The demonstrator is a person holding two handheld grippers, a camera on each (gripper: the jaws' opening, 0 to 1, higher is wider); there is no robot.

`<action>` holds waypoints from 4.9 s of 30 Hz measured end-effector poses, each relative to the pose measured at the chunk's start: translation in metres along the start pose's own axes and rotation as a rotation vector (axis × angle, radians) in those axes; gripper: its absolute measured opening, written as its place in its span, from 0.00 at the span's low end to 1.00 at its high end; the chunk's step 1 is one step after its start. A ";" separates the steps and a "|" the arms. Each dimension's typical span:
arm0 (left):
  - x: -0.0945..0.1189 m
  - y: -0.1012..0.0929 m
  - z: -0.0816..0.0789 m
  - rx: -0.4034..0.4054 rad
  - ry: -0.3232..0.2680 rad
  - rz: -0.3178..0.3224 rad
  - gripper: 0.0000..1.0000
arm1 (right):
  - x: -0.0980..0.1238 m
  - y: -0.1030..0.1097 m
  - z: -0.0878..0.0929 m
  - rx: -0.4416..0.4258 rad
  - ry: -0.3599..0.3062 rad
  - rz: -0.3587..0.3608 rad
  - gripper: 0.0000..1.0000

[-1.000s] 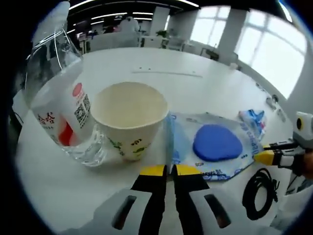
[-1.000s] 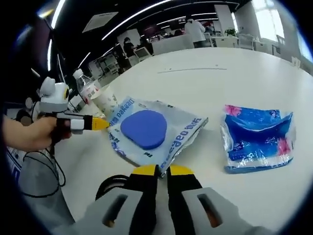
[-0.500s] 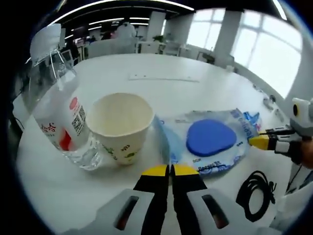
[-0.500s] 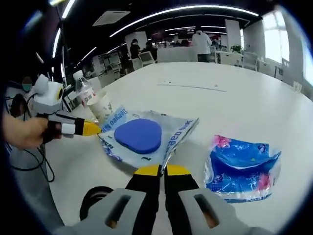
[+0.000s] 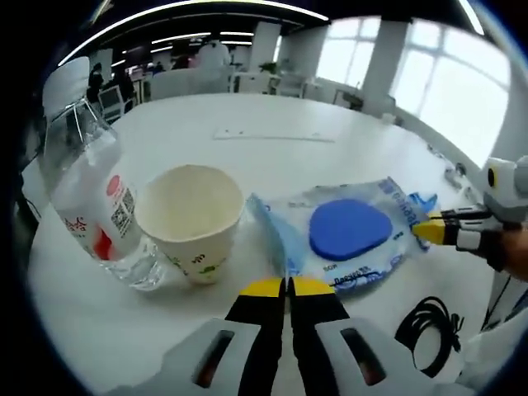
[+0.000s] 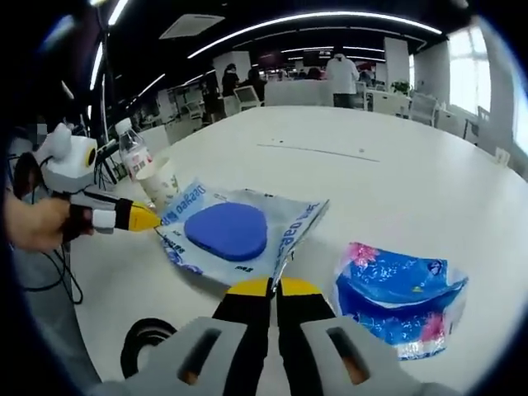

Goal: Arrange the tabletop items into an orderly group along one side of the table until the central work area is clear of visible clutter.

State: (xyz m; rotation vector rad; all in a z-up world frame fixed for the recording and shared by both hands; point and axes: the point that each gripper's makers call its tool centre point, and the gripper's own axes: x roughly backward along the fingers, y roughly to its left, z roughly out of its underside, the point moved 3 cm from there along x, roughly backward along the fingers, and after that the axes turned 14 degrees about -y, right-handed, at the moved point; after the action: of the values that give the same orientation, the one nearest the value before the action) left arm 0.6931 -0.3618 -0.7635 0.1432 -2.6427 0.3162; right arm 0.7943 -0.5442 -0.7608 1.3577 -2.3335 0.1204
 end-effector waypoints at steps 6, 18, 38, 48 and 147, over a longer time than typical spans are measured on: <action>0.000 0.003 0.007 0.008 0.019 -0.008 0.00 | -0.005 0.000 0.009 -0.016 0.025 -0.005 0.00; 0.000 0.004 0.014 0.013 0.047 -0.022 0.00 | -0.005 0.007 0.020 -0.053 0.070 -0.005 0.00; -0.001 0.005 0.023 0.034 0.073 -0.044 0.00 | -0.005 0.002 0.023 -0.117 0.119 0.002 0.00; 0.002 0.002 0.021 0.075 0.049 -0.068 0.06 | -0.005 0.004 0.022 -0.106 0.105 -0.014 0.08; 0.072 -0.099 0.059 0.067 0.036 0.095 0.41 | 0.097 0.045 0.052 -0.178 0.034 -0.037 0.31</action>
State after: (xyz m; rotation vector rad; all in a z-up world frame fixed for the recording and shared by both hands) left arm 0.6187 -0.4756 -0.7610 0.0335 -2.6087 0.4355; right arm 0.6983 -0.6142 -0.7617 1.2992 -2.2308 -0.0736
